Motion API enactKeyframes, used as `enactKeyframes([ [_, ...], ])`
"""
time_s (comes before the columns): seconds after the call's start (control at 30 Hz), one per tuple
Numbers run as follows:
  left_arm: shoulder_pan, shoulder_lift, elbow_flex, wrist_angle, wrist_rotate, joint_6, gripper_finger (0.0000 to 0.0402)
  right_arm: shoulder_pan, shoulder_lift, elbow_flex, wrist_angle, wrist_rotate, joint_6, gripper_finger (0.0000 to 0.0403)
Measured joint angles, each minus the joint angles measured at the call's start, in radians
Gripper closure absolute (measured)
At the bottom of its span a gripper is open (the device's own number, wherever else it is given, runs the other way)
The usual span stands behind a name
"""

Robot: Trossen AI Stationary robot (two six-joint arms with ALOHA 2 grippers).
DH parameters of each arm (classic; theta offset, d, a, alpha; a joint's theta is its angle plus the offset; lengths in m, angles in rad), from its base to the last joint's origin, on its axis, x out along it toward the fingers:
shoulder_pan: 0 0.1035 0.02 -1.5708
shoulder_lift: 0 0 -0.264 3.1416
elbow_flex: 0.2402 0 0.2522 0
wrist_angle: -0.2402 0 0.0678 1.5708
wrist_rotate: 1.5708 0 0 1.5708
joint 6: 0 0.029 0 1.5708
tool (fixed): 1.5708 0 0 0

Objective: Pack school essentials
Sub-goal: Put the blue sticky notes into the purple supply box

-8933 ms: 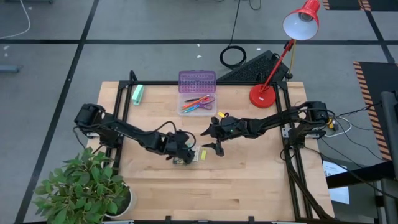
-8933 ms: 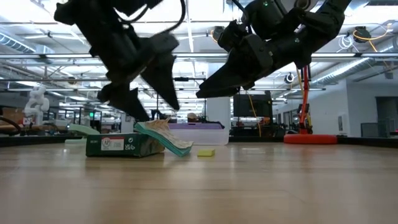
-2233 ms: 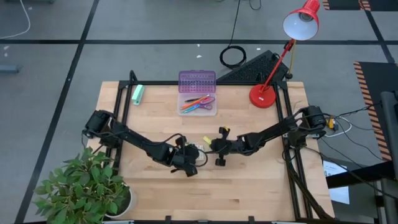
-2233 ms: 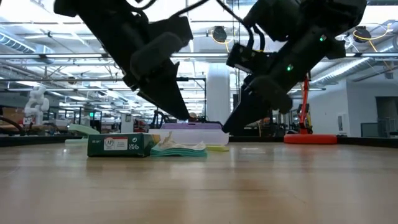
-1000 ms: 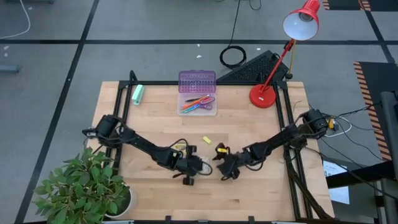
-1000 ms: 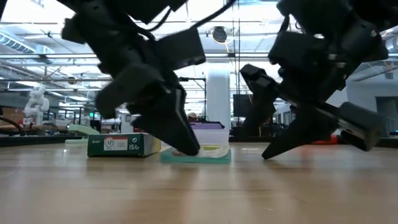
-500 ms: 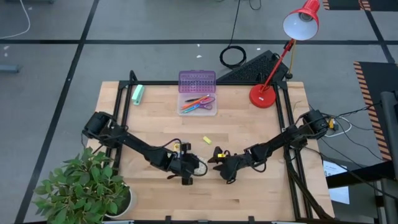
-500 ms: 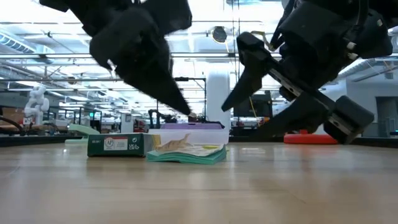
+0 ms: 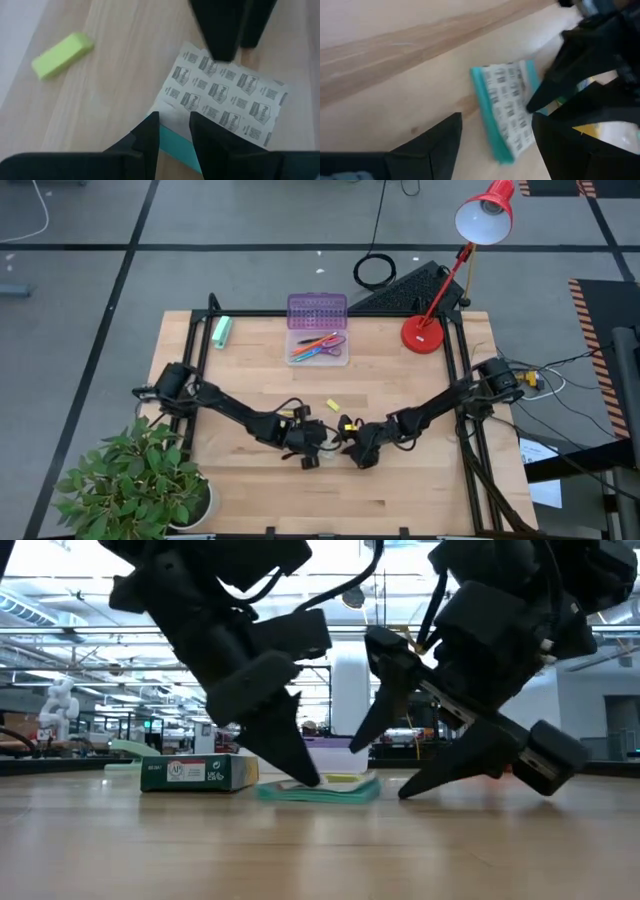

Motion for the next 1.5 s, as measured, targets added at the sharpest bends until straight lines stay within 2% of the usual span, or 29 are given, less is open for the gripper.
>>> enactKeyframes([
  [0.17, 0.000, 0.029, 0.000, 0.083, -0.003, 0.061, 0.0289, 0.000, 0.019, 0.002, 0.021, 0.042, 0.010, 0.0163],
  [0.43, -0.003, 0.031, 0.001, 0.049, 0.004, 0.083, 0.0289, 0.016, 0.002, 0.001, -0.008, 0.095, -0.012, 0.0164],
  [0.63, -0.010, 0.031, -0.001, 0.054, 0.004, 0.184, 0.0289, 0.015, -0.069, -0.002, -0.160, 0.105, -0.112, 0.0183],
  [0.83, -0.010, 0.033, -0.004, 0.116, 0.006, 0.301, 0.0289, 0.015, -0.065, -0.002, -0.155, 0.109, -0.228, 0.0201],
  [0.93, -0.010, 0.035, -0.005, 0.143, 0.010, 0.384, 0.0289, 0.013, -0.063, -0.002, -0.152, 0.148, -0.277, 0.0204],
  [1.03, -0.009, 0.036, -0.005, 0.159, 0.013, 0.434, 0.0289, 0.006, -0.049, -0.002, -0.142, 0.141, -0.285, 0.0208],
  [1.5, 0.004, 0.034, -0.003, 0.138, 0.016, 0.482, 0.0289, 0.022, -0.038, 0.000, -0.174, 0.116, -0.264, 0.0229],
])
